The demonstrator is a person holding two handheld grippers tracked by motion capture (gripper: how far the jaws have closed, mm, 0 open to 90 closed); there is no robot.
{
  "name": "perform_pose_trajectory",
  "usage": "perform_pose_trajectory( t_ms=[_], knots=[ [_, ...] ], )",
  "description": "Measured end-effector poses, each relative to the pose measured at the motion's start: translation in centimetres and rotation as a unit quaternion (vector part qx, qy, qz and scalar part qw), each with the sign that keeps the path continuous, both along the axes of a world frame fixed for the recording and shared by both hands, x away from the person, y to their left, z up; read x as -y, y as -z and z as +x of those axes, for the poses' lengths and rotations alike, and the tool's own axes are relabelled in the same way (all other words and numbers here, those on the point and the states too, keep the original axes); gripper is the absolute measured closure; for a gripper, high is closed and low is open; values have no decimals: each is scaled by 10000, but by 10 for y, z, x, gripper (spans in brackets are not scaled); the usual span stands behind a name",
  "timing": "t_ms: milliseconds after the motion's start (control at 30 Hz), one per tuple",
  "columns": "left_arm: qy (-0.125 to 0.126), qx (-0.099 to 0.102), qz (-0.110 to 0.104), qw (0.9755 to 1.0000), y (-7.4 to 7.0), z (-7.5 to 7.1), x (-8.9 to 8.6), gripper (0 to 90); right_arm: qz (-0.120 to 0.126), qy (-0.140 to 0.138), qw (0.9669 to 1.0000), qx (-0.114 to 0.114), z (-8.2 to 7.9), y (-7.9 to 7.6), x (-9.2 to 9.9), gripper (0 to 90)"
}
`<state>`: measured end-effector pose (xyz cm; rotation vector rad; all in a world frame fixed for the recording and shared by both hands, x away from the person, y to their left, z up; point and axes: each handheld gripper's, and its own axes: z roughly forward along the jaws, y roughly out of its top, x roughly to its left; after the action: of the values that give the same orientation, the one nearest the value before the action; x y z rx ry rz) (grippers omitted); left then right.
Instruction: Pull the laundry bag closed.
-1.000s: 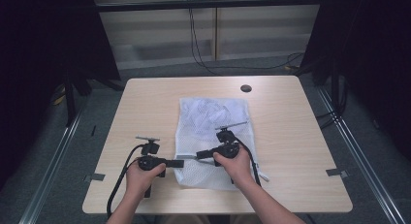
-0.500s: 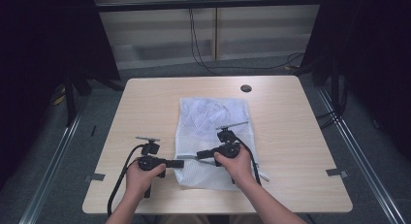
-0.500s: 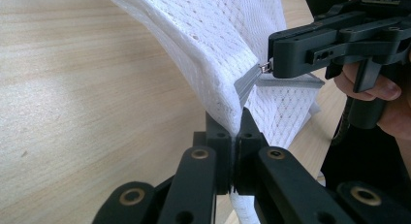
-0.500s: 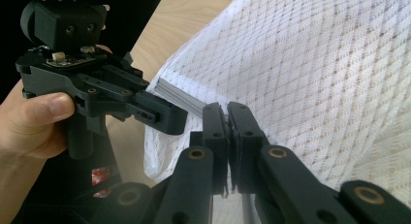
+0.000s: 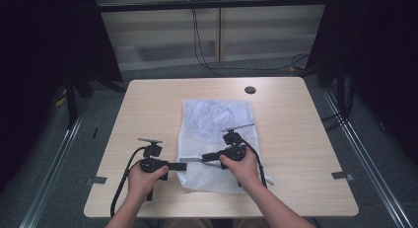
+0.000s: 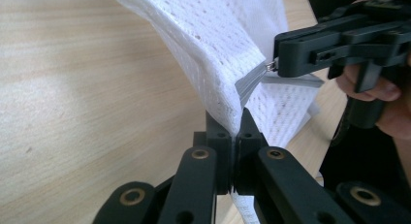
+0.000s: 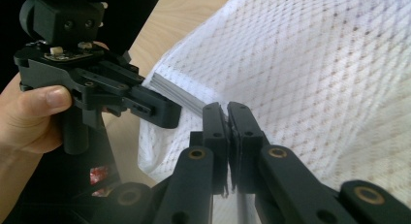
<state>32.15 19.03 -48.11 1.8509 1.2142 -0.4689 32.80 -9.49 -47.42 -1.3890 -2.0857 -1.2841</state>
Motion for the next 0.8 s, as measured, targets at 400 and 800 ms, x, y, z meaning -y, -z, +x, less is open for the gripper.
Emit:
perform_pose_trajectory(
  t_ms=[400,800],
  knots=[
    [-37,-46,17,10000,-1,-1,1,887,83,-53,10000,10,-1,-1,4,867],
    [-15,-12,40,10000,-2,-2,1,887,127,-56,9999,7,-3,1,13,867]
  ],
)
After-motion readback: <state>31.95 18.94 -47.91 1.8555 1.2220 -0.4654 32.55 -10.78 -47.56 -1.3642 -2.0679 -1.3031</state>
